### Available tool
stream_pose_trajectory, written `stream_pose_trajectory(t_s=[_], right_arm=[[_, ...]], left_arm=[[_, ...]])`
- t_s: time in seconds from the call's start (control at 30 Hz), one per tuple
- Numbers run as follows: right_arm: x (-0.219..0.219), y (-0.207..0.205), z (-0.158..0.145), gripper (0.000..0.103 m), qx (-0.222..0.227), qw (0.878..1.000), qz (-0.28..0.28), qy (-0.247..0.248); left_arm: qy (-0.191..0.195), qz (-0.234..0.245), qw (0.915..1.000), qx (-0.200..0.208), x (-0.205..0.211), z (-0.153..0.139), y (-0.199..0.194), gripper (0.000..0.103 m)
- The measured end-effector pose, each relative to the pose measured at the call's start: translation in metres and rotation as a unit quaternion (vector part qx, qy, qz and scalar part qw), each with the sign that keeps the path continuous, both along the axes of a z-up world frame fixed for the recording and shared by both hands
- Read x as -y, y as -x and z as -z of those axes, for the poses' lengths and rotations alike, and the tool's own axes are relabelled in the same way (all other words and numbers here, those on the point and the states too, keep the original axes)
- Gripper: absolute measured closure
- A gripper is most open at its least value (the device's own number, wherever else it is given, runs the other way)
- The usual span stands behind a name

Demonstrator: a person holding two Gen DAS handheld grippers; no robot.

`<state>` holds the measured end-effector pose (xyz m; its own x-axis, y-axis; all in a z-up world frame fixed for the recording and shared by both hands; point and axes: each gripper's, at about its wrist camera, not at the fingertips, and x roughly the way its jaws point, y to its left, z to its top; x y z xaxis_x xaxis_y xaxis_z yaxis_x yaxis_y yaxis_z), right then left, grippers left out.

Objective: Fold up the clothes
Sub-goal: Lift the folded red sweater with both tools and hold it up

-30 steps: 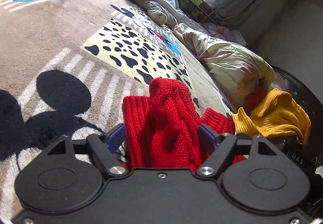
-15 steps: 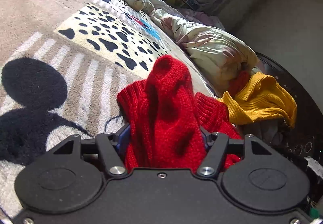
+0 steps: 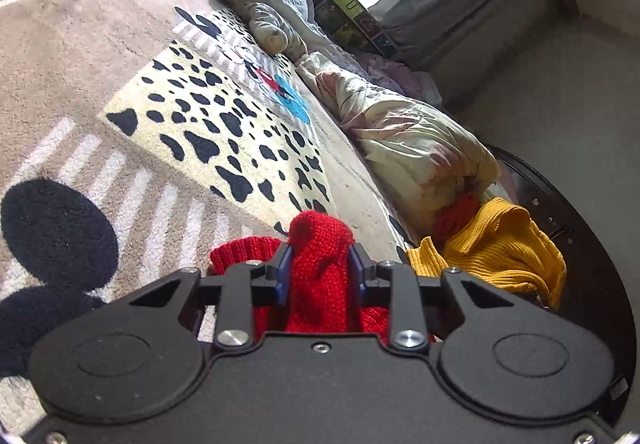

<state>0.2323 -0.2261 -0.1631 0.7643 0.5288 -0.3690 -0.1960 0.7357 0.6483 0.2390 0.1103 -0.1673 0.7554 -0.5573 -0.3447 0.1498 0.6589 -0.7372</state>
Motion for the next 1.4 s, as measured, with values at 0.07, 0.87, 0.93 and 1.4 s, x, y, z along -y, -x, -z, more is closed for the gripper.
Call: stream_pose_trajectory(t_s=[0.07, 0.87, 0.93, 1.4], right_arm=[[0.001, -0.006, 0.009, 0.067, -0.015, 1.0, 0.006, 0.002], [-0.027, -0.019, 0.022, 0.034, 0.001, 0.989, -0.069, 0.135], [-0.03, -0.01, 0.013, 0.034, 0.014, 0.988, -0.058, 0.144], [0.016, 0.027, 0.041, 0.021, -0.101, 0.985, 0.031, -0.137]], left_arm=[[0.011, 0.01, 0.9993, -0.034, 0.0, 0.015, -0.013, 0.077], [-0.323, 0.069, 0.9374, 0.111, 0.057, 0.01, 0.027, 0.055], [-0.293, 0.084, 0.9485, 0.086, 0.048, -0.006, 0.021, 0.054], [0.004, -0.052, 0.9965, -0.065, -0.016, 0.026, 0.052, 0.022]])
